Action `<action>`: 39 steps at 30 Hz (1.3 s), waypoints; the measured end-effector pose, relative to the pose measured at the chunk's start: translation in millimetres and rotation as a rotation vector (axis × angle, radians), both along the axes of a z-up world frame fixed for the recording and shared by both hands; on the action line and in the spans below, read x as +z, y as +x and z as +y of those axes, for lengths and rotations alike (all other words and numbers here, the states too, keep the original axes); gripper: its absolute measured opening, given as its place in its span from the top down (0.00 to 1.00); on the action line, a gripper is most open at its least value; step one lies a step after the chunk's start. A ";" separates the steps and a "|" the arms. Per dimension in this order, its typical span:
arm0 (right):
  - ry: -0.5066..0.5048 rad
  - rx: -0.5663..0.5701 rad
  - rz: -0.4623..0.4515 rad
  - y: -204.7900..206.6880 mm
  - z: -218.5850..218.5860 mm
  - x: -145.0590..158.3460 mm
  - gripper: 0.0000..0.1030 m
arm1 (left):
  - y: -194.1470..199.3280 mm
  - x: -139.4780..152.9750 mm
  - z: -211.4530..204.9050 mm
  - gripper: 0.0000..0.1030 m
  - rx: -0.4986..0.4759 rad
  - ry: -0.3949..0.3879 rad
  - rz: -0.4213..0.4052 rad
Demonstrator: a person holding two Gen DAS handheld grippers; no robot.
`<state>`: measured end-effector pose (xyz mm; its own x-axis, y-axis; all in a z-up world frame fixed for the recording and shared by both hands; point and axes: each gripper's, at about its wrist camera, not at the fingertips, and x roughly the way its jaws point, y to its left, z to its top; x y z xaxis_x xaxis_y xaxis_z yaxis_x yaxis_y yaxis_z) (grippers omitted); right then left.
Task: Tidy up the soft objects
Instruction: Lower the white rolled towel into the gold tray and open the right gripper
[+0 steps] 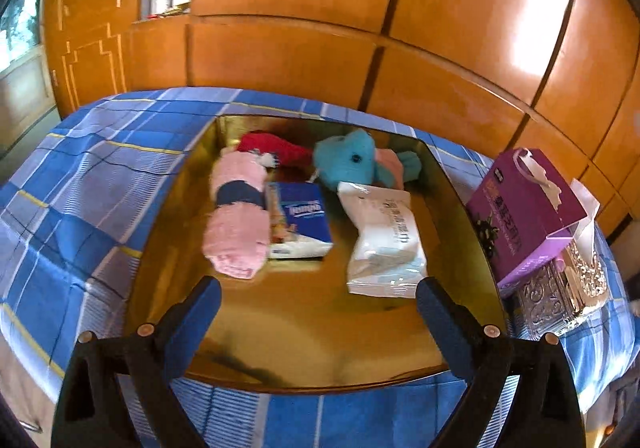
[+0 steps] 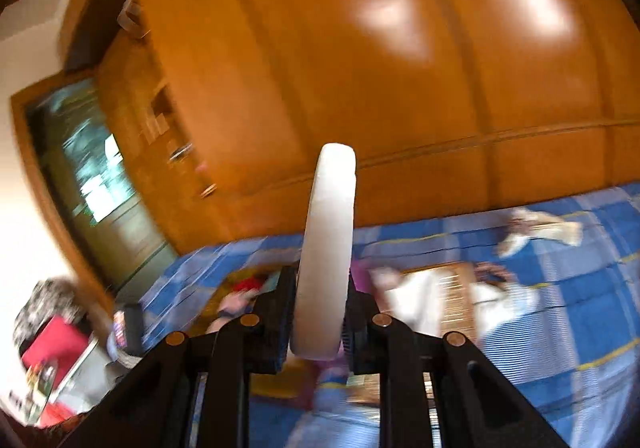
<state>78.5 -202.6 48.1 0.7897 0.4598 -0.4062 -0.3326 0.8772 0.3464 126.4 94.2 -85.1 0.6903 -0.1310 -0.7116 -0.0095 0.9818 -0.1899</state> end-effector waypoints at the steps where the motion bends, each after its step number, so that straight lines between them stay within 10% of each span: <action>1: -0.011 0.041 0.015 4.6 17.4 -3.9 0.81 | 0.1 -0.6 3.0 0.04 0.007 -0.004 0.000; 8: -0.141 0.130 0.195 46.9 108.4 -54.8 0.81 | -5.6 -8.4 33.8 0.04 0.077 -0.035 0.032; 24: -0.581 -0.135 0.288 127.0 173.0 -127.3 0.81 | -18.4 -24.0 77.6 0.04 0.153 -0.114 0.061; 39: -0.535 -0.052 0.226 95.5 181.6 -110.3 0.62 | -24.2 -17.9 75.9 0.04 0.162 -0.122 0.031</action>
<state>173.9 -21.0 -62.2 0.6722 0.1072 -0.7325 -0.2534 0.9630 -0.0916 102.2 170.1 -103.0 0.6873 -0.1069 -0.7185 -0.1727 0.9367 -0.3046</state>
